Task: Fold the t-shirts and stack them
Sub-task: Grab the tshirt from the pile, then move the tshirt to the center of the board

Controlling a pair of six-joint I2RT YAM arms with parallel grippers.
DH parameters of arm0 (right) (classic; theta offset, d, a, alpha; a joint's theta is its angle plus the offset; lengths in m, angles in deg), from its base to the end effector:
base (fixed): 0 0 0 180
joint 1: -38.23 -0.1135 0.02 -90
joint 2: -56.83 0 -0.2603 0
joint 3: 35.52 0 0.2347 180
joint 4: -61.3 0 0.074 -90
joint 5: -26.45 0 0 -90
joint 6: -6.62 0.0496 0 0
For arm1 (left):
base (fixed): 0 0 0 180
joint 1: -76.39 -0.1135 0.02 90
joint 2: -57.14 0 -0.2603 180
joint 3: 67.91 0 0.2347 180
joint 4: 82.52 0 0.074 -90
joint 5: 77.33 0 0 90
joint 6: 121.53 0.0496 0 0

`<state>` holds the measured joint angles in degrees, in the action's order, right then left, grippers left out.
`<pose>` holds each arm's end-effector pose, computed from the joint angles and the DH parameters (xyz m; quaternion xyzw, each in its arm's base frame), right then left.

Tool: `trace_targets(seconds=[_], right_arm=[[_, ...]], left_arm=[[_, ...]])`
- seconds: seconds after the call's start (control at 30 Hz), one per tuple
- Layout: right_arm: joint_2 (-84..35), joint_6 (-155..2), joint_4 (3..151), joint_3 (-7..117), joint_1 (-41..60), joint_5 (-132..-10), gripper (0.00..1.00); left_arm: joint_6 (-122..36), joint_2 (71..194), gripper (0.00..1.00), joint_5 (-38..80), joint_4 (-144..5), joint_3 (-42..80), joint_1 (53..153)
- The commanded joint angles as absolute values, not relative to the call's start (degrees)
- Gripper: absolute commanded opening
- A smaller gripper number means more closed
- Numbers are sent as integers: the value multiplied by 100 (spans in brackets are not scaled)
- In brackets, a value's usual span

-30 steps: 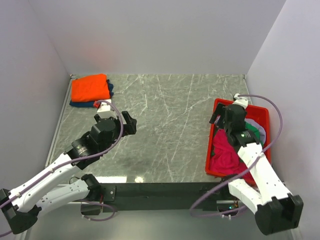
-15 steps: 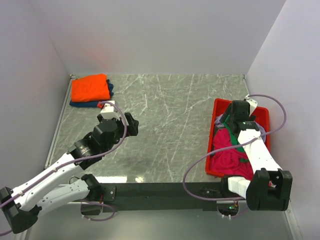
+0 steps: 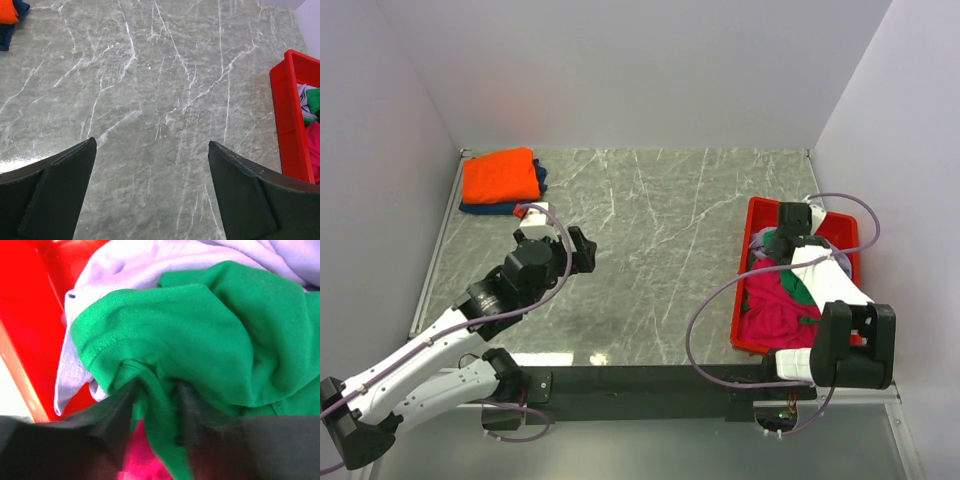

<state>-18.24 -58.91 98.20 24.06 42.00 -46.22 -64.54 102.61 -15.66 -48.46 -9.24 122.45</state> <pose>0.2516 -0.0314 0.2062 0.2754 0.8957 -0.0830 0.3391 0.1390 -0.1103 0.3108 -0.0472 0.8090 -0.1948 0.5526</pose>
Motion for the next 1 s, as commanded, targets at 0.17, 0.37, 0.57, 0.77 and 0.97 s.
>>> trace_targets(seconds=[0.17, 0.37, 0.57, 0.77, 0.97], right_arm=[[-1025, -5929, 10449, 3061, 4236, -4009, 16], [-514, -6079, 11091, 3808, 4237, -3674, 0], [-40, -6149, 11364, 4599, 4140, -4226, 0], [-99, -6175, 11566, 6127, 2412, -4193, 0], [-626, -6377, 11400, 7824, 1102, -5580, 0]], left_arm=[[-6378, 9959, 99, -1686, -4864, -932, 12192], [-6396, 10012, 99, -1765, -4697, -809, 12200], [-6413, 9950, 99, -1774, -4679, -844, 12192], [-6396, 9941, 99, -1756, -4662, -827, 12192], [-6449, 9924, 99, -1800, -4583, -827, 12183]])
